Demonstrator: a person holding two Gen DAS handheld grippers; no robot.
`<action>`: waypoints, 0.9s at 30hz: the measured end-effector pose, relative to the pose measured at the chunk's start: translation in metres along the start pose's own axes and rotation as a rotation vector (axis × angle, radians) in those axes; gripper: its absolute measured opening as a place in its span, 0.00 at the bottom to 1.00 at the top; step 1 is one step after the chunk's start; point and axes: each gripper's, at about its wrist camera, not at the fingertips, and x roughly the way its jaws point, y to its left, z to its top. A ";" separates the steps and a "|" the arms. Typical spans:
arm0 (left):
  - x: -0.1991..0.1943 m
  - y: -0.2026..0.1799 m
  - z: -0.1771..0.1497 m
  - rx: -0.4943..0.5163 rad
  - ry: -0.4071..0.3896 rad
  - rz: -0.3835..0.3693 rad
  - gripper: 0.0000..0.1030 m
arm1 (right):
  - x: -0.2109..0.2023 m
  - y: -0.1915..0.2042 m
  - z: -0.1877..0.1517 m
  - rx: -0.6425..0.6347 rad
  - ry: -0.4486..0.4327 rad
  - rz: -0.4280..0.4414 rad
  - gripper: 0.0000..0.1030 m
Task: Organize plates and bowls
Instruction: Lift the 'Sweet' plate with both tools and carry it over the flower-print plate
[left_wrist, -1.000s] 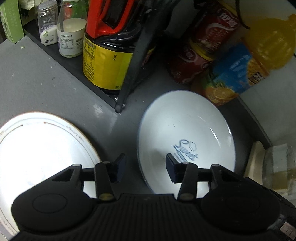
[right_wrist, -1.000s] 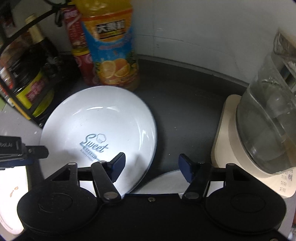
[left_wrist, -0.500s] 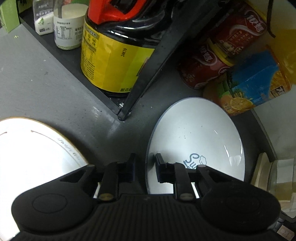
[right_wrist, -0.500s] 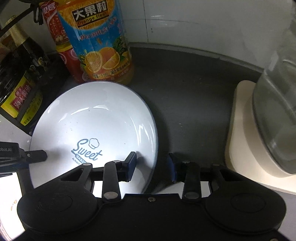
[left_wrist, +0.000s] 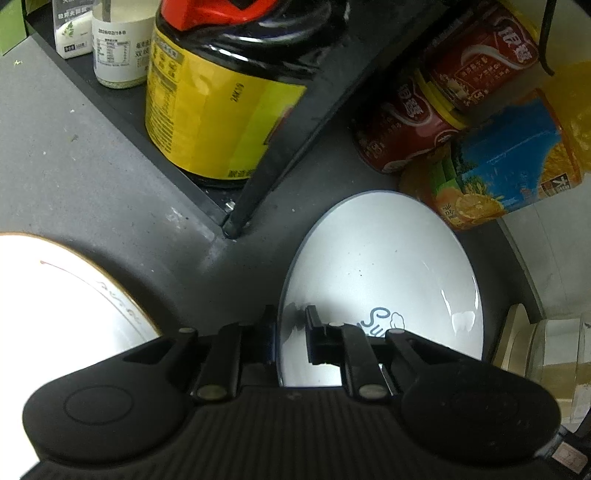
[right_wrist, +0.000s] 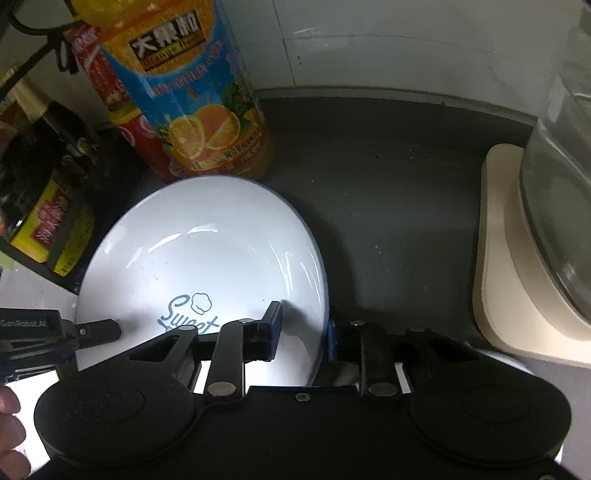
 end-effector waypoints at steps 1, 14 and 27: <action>-0.003 0.001 0.001 -0.001 -0.003 -0.007 0.12 | -0.004 0.001 -0.002 0.002 -0.007 0.003 0.20; -0.041 0.006 0.017 0.072 -0.013 -0.075 0.12 | -0.050 0.017 -0.024 0.075 -0.068 0.024 0.14; -0.082 0.026 0.021 0.169 0.013 -0.124 0.12 | -0.092 0.054 -0.052 0.127 -0.164 0.009 0.14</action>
